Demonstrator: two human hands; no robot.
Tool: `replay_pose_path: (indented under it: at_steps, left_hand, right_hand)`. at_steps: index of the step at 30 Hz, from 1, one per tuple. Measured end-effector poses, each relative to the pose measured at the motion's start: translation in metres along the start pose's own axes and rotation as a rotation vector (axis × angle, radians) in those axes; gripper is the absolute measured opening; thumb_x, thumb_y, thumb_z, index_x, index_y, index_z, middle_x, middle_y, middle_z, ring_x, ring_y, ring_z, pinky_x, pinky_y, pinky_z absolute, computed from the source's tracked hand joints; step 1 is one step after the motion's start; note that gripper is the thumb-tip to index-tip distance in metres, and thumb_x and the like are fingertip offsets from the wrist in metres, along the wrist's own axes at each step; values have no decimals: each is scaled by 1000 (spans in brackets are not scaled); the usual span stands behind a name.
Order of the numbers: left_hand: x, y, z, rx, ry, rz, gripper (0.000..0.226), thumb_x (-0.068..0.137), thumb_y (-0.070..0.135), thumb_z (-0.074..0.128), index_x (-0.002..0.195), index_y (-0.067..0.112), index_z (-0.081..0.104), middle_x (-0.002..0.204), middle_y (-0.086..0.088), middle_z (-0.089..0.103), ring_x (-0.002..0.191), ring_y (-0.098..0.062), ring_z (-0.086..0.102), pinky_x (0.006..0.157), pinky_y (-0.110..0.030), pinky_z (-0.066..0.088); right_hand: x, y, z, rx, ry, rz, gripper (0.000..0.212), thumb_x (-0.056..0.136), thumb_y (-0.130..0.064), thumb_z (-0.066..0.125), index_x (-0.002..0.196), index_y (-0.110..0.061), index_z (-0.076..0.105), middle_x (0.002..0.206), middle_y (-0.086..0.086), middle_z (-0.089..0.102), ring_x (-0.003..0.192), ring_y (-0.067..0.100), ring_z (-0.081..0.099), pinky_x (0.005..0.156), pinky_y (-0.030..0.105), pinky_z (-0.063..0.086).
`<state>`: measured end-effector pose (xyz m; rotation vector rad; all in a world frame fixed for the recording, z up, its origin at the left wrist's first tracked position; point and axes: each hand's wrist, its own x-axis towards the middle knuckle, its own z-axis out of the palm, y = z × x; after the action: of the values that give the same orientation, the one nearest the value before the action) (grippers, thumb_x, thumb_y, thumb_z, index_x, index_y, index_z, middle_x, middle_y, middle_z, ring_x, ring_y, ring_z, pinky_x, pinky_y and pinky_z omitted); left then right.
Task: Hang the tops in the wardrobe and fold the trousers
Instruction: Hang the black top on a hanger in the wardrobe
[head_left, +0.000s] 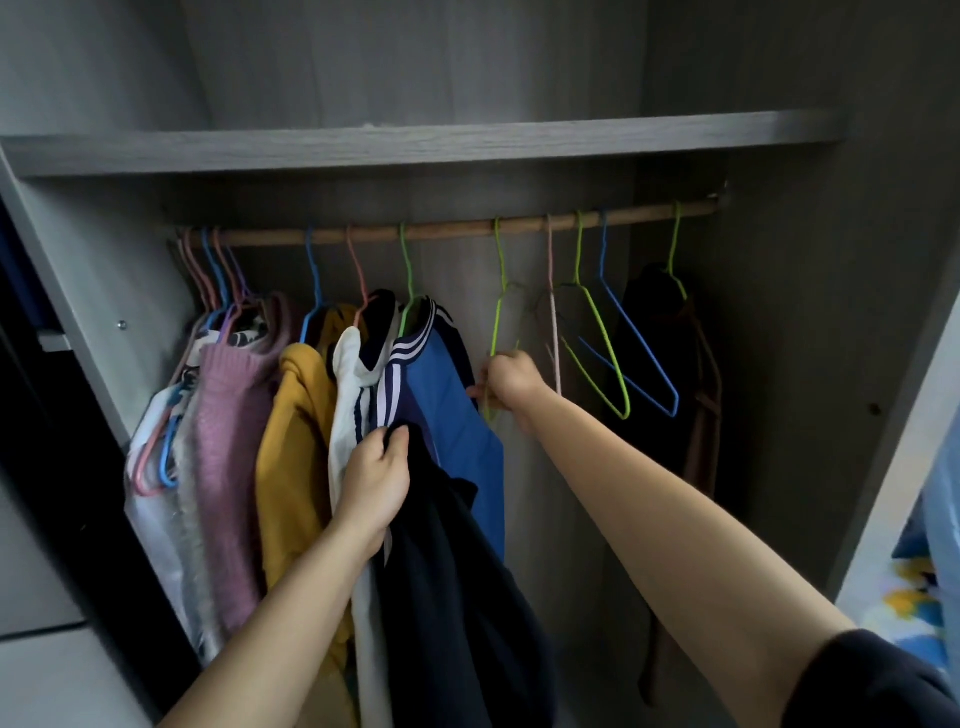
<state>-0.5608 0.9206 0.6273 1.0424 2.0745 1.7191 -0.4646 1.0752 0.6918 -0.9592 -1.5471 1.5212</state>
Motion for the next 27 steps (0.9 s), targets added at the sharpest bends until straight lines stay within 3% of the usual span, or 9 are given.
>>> replay_pose_path:
  at_steps: [3,5,8,12,16,20,23,25,27]
  left_hand:
    - [-2,0,2,14,-18,-7,31,104,38,41,108,16,62,107,1,66,106,-21,60,103,-45,45]
    - [-3,1,5,21,-23,8,32,104,36,40,109,13,62,106,1,65,107,-21,60,103,-44,45]
    - [-7,3,12,31,-32,14,35,105,35,38,119,12,61,115,-2,64,115,-23,57,107,-42,42]
    - [-12,1,20,32,-29,-9,40,105,38,37,125,12,59,125,-8,62,120,-28,55,109,-46,40]
    - [-19,4,31,63,1,13,39,106,35,38,128,11,58,108,7,54,108,-16,52,92,-27,36]
    - [-24,5,38,92,-31,49,30,105,35,40,113,18,63,100,10,57,90,-9,50,83,-25,36]
    - [-28,0,46,49,-63,45,23,100,40,49,83,29,60,83,12,60,77,-6,55,68,-20,43]
    - [-36,-3,53,77,-93,44,28,94,43,58,82,19,63,80,1,66,77,-15,62,69,-26,48]
    - [-42,-7,60,123,-143,38,29,89,40,66,88,11,65,84,-6,70,81,-21,65,75,-37,53]
  right_hand:
    - [-5,-1,-9,-215,201,-221,35,106,-23,37,131,-9,56,104,2,61,88,17,58,80,34,48]
    - [-12,-3,-16,-243,236,-364,37,107,-27,35,131,-14,59,108,-5,60,89,10,53,79,27,41]
    - [-29,3,-28,-229,218,-462,29,106,-39,38,107,-20,60,86,-12,60,72,0,53,63,23,41]
    - [-70,59,-47,-126,229,-507,41,99,-51,49,84,-13,52,62,-13,50,53,-1,43,51,14,37]
    - [-98,121,-67,-233,76,-321,44,93,-44,62,85,-3,49,64,6,57,57,19,54,64,48,55]
    - [-105,141,-80,-246,95,-193,33,94,-48,61,90,-15,58,52,-3,59,46,14,60,61,43,58]
    - [-115,154,-94,-150,176,-141,51,93,-46,64,83,0,46,59,0,49,49,17,54,53,45,58]
    - [-125,164,-106,-128,167,-173,55,92,-44,67,76,-2,36,62,5,42,55,22,49,53,50,58]
    - [-133,172,-118,-140,99,-157,56,90,-46,69,72,-1,41,56,6,50,54,24,55,57,53,59]
